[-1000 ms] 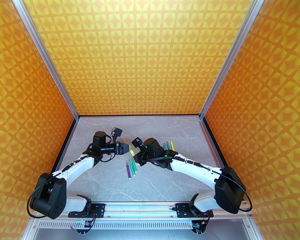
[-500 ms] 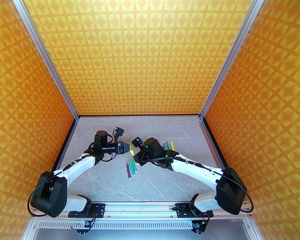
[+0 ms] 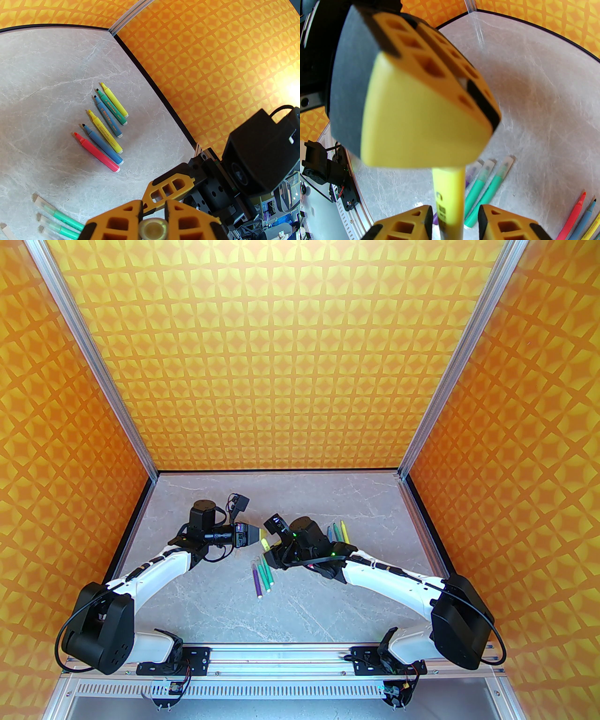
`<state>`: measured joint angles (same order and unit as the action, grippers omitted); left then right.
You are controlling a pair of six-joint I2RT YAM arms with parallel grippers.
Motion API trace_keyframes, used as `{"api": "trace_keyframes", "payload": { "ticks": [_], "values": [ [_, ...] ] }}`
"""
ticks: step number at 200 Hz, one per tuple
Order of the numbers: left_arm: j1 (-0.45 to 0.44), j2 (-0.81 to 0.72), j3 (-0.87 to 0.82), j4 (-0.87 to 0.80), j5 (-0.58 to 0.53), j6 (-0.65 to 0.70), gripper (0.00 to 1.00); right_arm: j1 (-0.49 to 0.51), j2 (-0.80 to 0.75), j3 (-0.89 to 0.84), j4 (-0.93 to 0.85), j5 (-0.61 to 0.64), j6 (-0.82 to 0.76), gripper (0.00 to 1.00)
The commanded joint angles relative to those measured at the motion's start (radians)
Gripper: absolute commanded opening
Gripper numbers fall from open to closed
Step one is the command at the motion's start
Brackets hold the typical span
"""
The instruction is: Open the pen caps
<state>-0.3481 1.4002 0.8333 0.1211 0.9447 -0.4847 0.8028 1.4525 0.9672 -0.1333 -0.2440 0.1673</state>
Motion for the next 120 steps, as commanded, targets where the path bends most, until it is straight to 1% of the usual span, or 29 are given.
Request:
{"api": "trace_keyframes", "payload": {
  "ticks": [1, 17, 54, 77, 88, 120],
  "values": [
    [-0.007, -0.015, 0.029, -0.018, 0.031, -0.012, 0.02, -0.001, 0.022, -0.005, 0.055, -0.001, 0.004, 0.35],
    [-0.007, -0.017, 0.029, -0.018, 0.036, -0.015, 0.02, -0.001, 0.029, -0.003, 0.06, -0.003, 0.004, 0.33],
    [-0.007, -0.014, 0.038, -0.023, 0.039, -0.011, 0.0, -0.001, 0.026, -0.012, 0.057, 0.0, -0.001, 0.12],
    [0.002, -0.008, 0.057, -0.028, 0.031, -0.011, 0.0, -0.001, -0.001, -0.045, 0.051, 0.005, -0.004, 0.03],
    [0.014, -0.003, 0.065, -0.029, 0.022, -0.022, 0.0, -0.001, -0.018, -0.068, 0.051, 0.005, -0.007, 0.0],
    [0.058, 0.002, 0.08, -0.004, -0.007, -0.066, 0.0, -0.001, -0.059, -0.144, 0.055, 0.007, -0.007, 0.0]
  ]
}}
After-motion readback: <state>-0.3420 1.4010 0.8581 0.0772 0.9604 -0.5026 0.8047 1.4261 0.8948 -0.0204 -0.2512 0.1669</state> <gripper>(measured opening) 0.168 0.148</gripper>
